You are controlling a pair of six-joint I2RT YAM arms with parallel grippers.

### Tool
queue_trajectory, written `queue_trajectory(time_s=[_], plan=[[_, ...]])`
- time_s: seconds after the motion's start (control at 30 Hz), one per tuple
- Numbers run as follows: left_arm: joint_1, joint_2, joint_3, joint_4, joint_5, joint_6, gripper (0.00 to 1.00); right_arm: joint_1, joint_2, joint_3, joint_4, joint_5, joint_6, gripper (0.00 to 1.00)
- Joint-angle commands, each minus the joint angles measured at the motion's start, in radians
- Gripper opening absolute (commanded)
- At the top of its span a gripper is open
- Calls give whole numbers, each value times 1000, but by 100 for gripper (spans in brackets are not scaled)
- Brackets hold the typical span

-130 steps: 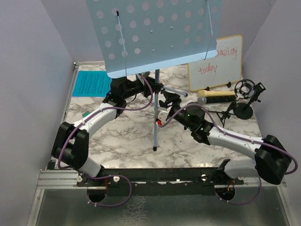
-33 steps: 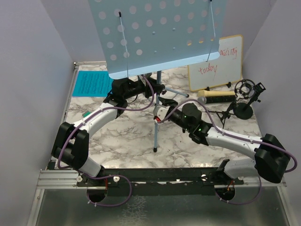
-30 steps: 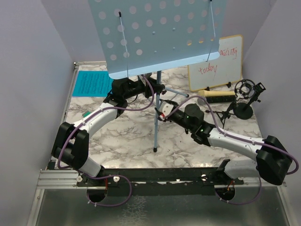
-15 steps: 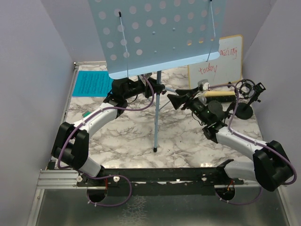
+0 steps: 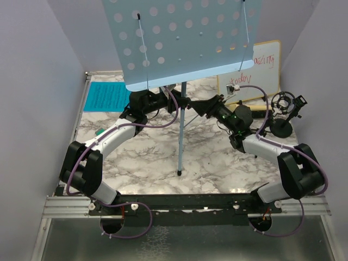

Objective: Pack up the instrument practice props
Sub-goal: Unscrew the knob on the music stand.

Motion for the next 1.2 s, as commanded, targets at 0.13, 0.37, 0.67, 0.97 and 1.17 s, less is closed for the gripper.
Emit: queue_trajectory(time_s=[0.13, 0.37, 0.67, 0.97, 1.17], plan=[[-1, 49, -53, -272, -16, 1, 0, -5, 49, 54, -29, -121, 90, 56], [-1, 51, -54, -270, -16, 1, 0, -5, 56, 47, -79, -112, 66, 50], [-1, 55, -53, -267, -14, -1, 0, -5, 41, 93, -175, -126, -80, 21], [-1, 58, -53, -267, -12, -2, 0, 3, 0, 151, -373, -181, -607, 1], [0, 63, -51, -262, -9, -5, 0, 57, -34, 147, -514, -83, -1257, 1]])
